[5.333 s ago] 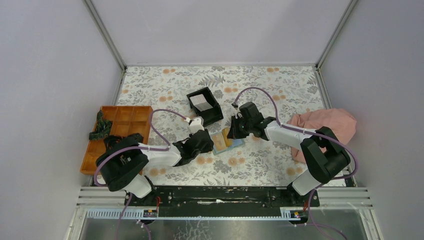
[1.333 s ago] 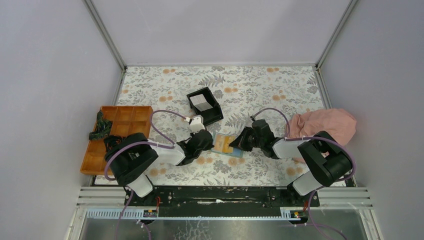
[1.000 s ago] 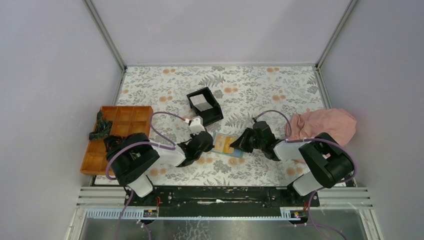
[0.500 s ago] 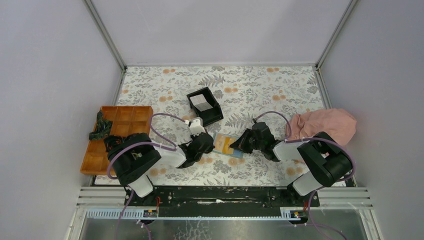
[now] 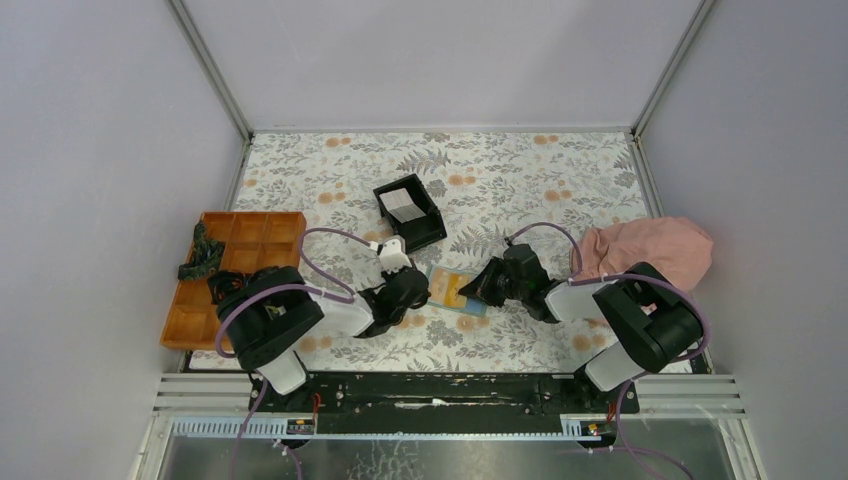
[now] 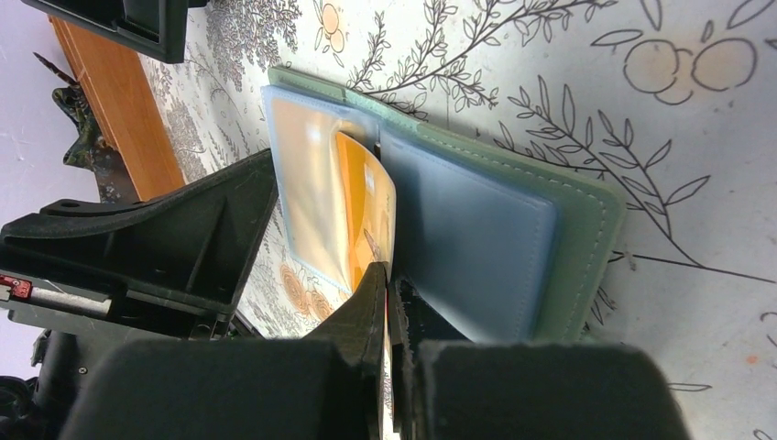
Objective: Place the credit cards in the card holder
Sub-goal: Insert the credit card into the card holder.
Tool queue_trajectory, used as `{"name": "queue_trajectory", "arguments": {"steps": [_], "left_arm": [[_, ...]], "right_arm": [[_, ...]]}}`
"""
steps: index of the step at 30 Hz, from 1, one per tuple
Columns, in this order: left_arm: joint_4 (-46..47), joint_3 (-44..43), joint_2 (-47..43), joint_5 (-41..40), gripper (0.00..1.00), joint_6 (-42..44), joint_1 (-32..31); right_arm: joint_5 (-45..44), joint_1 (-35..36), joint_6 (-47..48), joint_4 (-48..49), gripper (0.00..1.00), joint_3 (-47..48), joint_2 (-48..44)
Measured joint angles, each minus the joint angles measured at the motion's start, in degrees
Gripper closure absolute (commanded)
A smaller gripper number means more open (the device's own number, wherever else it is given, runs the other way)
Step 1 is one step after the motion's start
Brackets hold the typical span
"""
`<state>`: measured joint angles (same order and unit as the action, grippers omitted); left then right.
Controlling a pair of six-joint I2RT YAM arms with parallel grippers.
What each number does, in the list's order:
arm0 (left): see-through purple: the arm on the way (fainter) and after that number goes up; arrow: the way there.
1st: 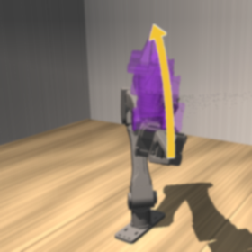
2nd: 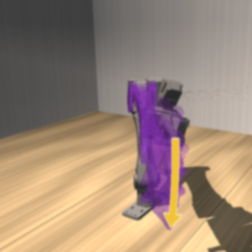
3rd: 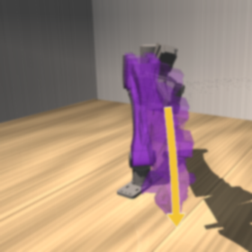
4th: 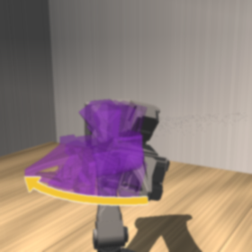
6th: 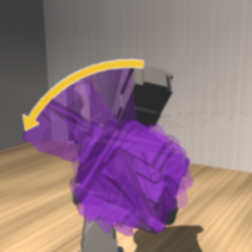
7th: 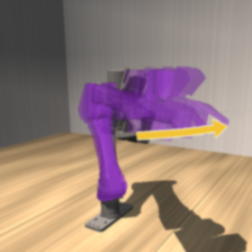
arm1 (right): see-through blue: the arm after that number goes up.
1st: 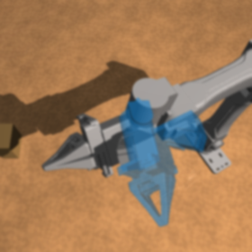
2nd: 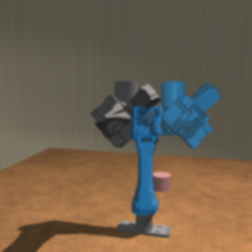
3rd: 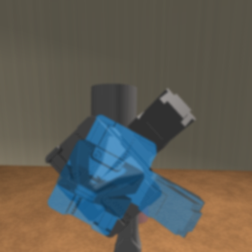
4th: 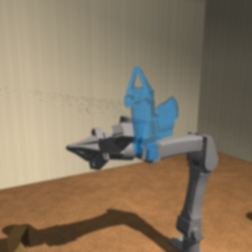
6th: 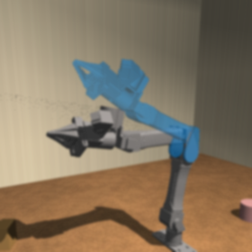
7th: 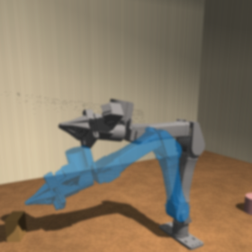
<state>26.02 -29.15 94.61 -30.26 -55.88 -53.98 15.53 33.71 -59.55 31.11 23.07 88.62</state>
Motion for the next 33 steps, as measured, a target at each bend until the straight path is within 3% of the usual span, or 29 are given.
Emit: {"name": "queue_trajectory", "arguments": {"steps": [31, 33], "left_arm": [[-0.31, 0.31, 0.57, -4.76, 1.0, -3.82, -4.61], [-0.39, 0.26, 0.57, -4.85, 1.0, -3.87, -4.63]], "right_arm": [[-3.19, 0.81, -0.15, 2.84, 1.0, 0.83, 2.38], [-2.49, 0.72, 0.85, 2.73, 0.97, 1.6, 2.99]]}}
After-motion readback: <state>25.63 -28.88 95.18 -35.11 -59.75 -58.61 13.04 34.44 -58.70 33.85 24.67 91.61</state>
